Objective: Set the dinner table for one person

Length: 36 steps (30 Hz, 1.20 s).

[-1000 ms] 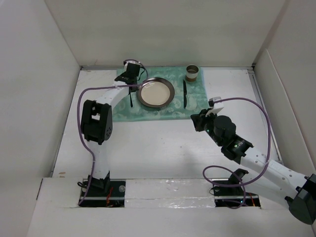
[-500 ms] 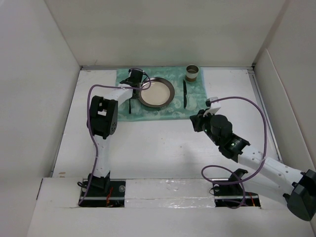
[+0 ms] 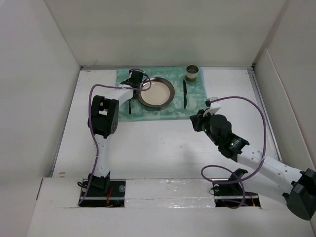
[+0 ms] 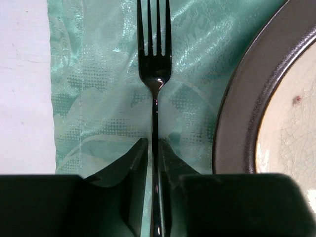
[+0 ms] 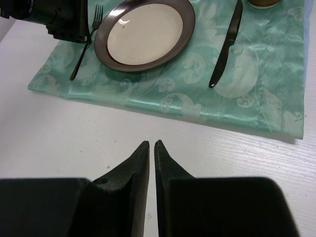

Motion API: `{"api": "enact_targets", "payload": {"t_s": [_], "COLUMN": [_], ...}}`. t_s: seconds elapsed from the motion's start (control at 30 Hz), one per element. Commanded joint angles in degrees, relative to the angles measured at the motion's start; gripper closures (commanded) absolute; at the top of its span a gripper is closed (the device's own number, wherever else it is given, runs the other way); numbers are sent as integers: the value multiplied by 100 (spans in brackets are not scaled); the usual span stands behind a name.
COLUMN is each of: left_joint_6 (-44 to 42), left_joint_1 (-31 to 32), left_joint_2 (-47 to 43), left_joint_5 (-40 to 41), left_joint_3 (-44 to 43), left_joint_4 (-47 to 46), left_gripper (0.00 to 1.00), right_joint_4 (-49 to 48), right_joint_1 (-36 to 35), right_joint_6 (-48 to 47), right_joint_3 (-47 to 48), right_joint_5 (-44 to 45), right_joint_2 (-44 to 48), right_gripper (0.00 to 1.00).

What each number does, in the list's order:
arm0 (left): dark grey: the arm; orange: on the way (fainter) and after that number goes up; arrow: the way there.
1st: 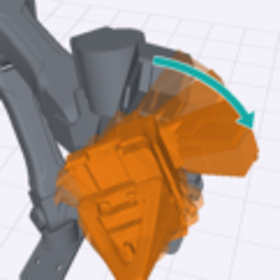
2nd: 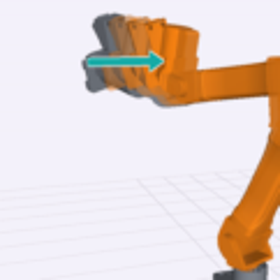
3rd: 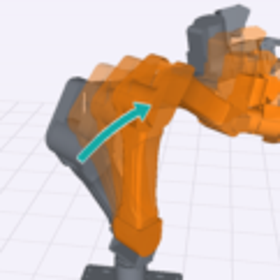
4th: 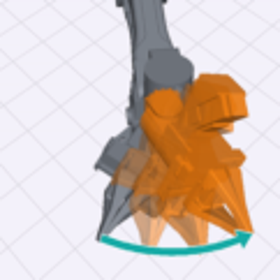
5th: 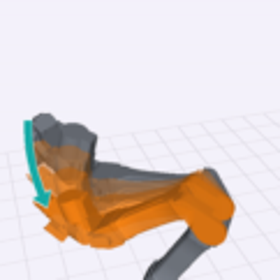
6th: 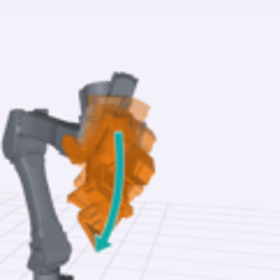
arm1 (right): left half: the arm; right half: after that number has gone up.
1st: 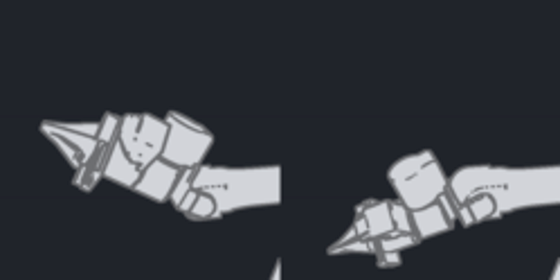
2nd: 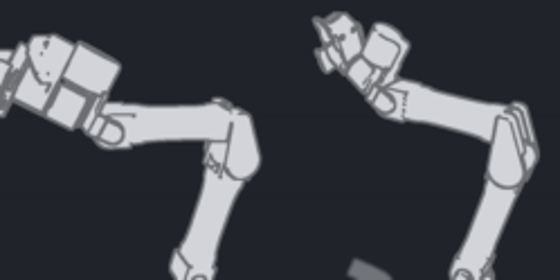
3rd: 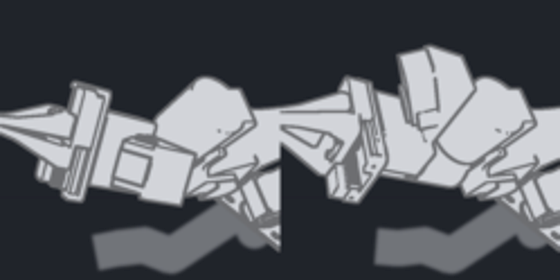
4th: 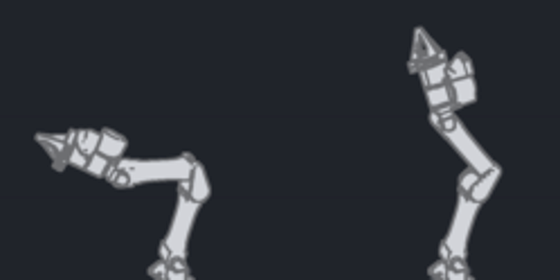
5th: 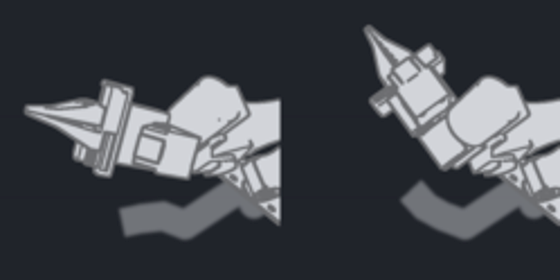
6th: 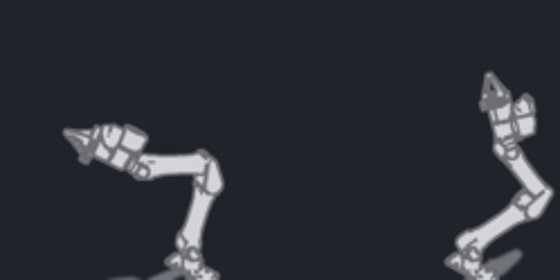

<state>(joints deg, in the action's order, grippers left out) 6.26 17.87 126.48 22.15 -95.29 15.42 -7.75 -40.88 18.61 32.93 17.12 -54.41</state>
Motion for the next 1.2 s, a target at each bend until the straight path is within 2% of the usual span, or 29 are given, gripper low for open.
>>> {"api": "enact_targets", "payload": {"t_s": [0.0, 0.1, 0.13, 0.23, 0.27, 0.33, 0.37, 0.4, 0.47, 0.5, 0.53, 0.57, 0.6, 0.63, 0.67, 0.7, 0.87, 1.0, 1.17], "left_joint_6": [33, 129, 147, 349, 410, 647, 970, 1060, 1201, 1280, 1464, 1483, 1518, 1597, 1624, 1624, 1930, 2264, 2344], "left_joint_1": [-47, -47, -47, -99, -99, -99, -4, -3, 103, 103, 103, 103, 103, 103, 103, 103, 103, 103, 103], "left_joint_2": [-202, -430, -483, -1052, -1229, -1885, -2751, -2760, -3951, -4355, -4838, -5791, -6245, -6710, -7585, -7959, -10365, -11467, -11479], "left_joint_5": [228, 219, 193, 193, 176, 88, -435, -440, -842, -1288, -1458, -1555, -1626, -1626, -1557, -1399, -696, -327, -422], "left_joint_3": [-8, 28, -7, -87, -78, -34, 105, 228, 614, 1173, 1483, 1826, 2517, 2872, 3154, 3652, 4781, 5422, 5635], "left_joint_4": [-92, -127, -92, -48, -74, -101, -127, -127, -355, -460, -687, -837, -943, -1084, -1085, -1041, -304, 267, 5], "left_gripper": [86, 70, 56, 35, 32, 31, 32, 32, 32, 32, 32, 32, 30, 27, 25, 24, 23, 22, 24], "right_joint_4": [-166, -157, -157, -122, -130, -157, -157, -157, -139, -113, -69, 35, 132, 246, 561, 703, 1572, 2014, 2093], "right_joint_1": [28, 28, 28, -25, -25, -25, -138, -139, -139, -191, -192, -192, -253, -253, -306, -306, -306, -358, -359], "right_joint_6": [-51, -59, -51, -59, -59, -59, -68, -68, -33, -7, 11, 37, 55, 64, 38, 29, -24, 11, 432], "right_joint_3": [197, 188, 188, 197, 179, 144, 109, 109, 39, 21, 12, 12, 55, 108, 187, 344, 793, 865, 637], "right_joint_5": [195, 221, 239, 300, 318, 397, 606, 608, 835, 1002, 1090, 1178, 1301, 1337, 1320, 1355, 1679, 2153, 2058], "right_joint_2": [88, 106, 98, 124, 141, 220, 334, 335, 562, 685, 843, 1019, 1403, 1651, 1888, 2413, 3770, 4219, 3940], "right_gripper": [83, 74, 72, 63, 59, 51, 43, 43, 33, 31, 29, 25, 24, 22, 20, 19, 8, 5, 5]}}
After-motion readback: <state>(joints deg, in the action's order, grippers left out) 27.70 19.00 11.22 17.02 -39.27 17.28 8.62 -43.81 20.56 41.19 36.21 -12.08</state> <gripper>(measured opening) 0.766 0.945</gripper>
